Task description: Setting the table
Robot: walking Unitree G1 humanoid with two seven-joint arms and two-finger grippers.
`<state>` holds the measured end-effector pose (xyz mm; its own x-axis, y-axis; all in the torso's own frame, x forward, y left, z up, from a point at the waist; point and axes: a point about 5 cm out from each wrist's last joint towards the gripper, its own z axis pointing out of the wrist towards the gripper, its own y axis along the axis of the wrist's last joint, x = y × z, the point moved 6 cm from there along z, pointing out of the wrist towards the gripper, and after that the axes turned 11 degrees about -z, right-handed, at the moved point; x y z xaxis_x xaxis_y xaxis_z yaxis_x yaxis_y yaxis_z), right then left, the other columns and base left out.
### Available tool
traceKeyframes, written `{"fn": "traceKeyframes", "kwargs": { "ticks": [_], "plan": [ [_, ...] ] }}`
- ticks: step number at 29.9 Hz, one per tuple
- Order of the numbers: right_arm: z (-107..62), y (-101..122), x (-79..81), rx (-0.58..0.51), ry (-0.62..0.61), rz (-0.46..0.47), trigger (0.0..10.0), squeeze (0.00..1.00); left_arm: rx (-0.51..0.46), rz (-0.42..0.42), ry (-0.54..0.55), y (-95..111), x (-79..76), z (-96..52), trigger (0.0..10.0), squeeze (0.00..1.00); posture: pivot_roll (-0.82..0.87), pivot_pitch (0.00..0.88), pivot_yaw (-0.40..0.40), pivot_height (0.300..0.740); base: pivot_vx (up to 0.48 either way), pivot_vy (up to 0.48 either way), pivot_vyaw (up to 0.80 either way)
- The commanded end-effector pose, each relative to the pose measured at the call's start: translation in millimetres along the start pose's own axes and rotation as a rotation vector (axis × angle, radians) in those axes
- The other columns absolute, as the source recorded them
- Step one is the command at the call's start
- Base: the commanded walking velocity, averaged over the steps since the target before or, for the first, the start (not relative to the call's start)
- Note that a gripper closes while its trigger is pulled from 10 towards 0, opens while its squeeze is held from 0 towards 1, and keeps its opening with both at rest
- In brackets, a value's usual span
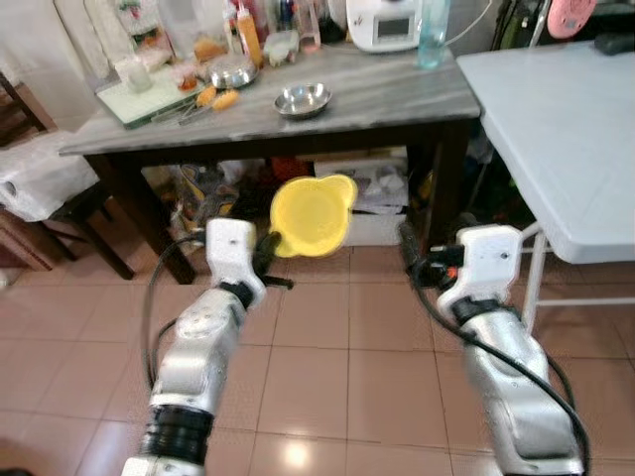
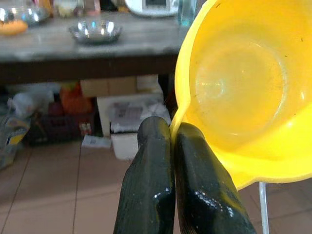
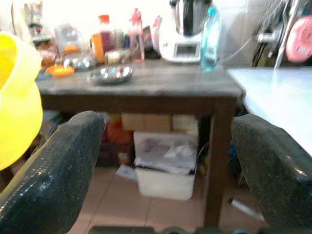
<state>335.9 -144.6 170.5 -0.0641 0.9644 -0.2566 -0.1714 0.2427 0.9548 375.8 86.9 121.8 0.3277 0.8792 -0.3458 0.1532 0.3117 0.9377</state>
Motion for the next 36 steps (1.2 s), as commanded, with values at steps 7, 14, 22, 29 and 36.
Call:
{"fn": "traceKeyframes", "kwargs": {
  "ticks": [7, 14, 22, 29, 36],
  "plan": [
    [0.8, 8.3, 12.8, -0.028, 0.040, 0.007, 10.0, 0.00, -0.006, 0.016, 0.034, 5.6, 13.6, -3.0, 10.0, 0.00, -0.05, 0.000, 0.137, 0.740, 0.322, 0.000, 0.00],
    [1.0, 8.1, 13.2, -0.029, 0.039, 0.006, 10.0, 0.00, -0.003, 0.017, 0.029, 5.0, 13.0, -2.4, 10.0, 0.00, -0.05, 0.000, 0.139, 0.740, 0.312, 0.000, 0.00],
    [0.9, 7.6, 13.5, -0.027, 0.038, 0.006, 10.0, 0.00, -0.003, 0.017, 0.029, 4.8, 12.9, -2.3, 10.0, 0.00, -0.05, 0.000, 0.135, 0.740, 0.323, 0.000, 0.00],
    [-4.2, 4.5, 10.6, -0.017, 0.027, 0.006, 10.0, 0.00, -0.007, 0.027, 0.049, 4.8, 15.6, -2.6, 10.0, 0.00, -0.06, 0.000, 0.136, 0.740, 0.426, 0.000, 0.00],
    [-8.0, 2.2, 11.1, -0.006, 0.023, -0.002, 10.0, 0.00, -0.004, 0.025, 0.057, 4.0, 16.5, -0.5, 10.0, 0.00, -0.07, 0.000, 0.140, 0.740, 0.428, 0.000, 0.08]
  ]
}}
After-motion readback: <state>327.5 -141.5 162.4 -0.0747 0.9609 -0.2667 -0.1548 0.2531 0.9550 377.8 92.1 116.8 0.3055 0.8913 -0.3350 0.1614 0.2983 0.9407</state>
